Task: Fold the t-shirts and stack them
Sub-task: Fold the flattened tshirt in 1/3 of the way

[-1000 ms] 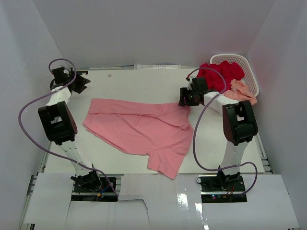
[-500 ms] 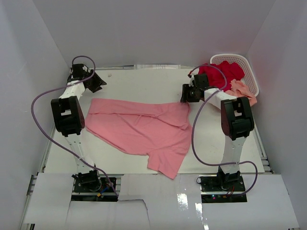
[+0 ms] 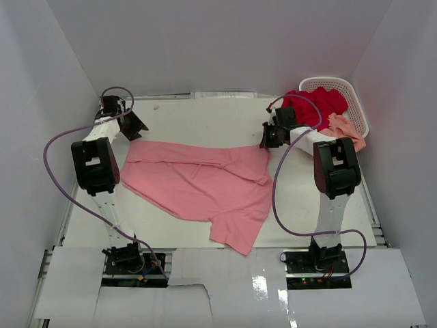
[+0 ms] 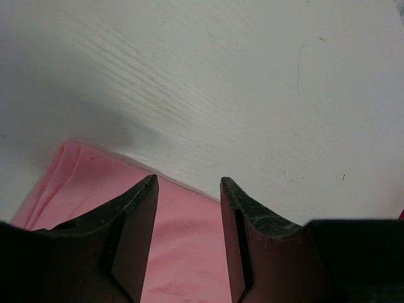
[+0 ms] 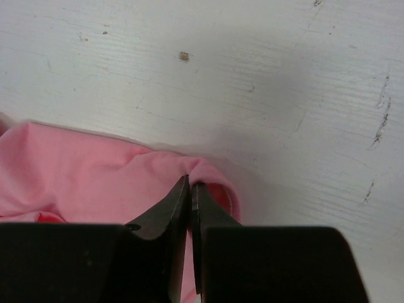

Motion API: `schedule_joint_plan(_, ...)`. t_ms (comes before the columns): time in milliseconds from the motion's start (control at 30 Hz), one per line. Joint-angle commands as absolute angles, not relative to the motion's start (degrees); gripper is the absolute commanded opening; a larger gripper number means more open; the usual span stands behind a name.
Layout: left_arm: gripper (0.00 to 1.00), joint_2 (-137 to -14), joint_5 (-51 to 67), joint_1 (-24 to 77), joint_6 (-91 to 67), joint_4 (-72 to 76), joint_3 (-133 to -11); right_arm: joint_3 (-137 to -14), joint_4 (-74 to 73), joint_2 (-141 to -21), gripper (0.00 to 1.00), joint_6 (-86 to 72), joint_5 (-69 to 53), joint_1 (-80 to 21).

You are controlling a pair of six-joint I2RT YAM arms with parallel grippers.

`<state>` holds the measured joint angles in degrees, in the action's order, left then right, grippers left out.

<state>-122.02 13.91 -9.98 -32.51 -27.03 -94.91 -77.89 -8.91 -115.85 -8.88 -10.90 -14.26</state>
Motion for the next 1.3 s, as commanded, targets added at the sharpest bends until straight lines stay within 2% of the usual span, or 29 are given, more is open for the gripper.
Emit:
schedule_joint_plan(0, 0.54, -117.2, 14.2, -11.8, -34.5, -28.8, -92.5, -78.0, -7.6, -117.2, 0.08, -9.1, -11.7, -13.9)
schedule_joint_plan(67, 0.53, -117.3, 15.5, -12.6, -35.7, -28.7, -91.7, -77.9, -7.2, -117.1, 0.08, -9.1, -12.0, -13.9)
schedule_joint_plan(233, 0.43, -117.3, 16.0, -13.9, -37.1, -28.7, -90.6, -77.6, -6.9, -116.8, 0.08, -9.1, -12.7, -13.8)
schedule_joint_plan(933, 0.44, -125.9, 12.3, -14.2, -36.0, -31.5, -93.9, -77.8, -6.2, -116.5, 0.08, -9.0, -14.5, -12.8)
schedule_joint_plan(1167, 0.44, -132.8, 9.5, -14.2, -33.8, -36.7, -100.6, -78.2, -6.1, -116.1, 0.08, -9.0, -15.5, -12.8)
schedule_joint_plan(1267, 0.35, -135.7, 8.2, -14.1, -31.4, -41.1, -104.9, -78.3, -6.2, -115.6, 0.08, -8.9, -15.6, -12.8)
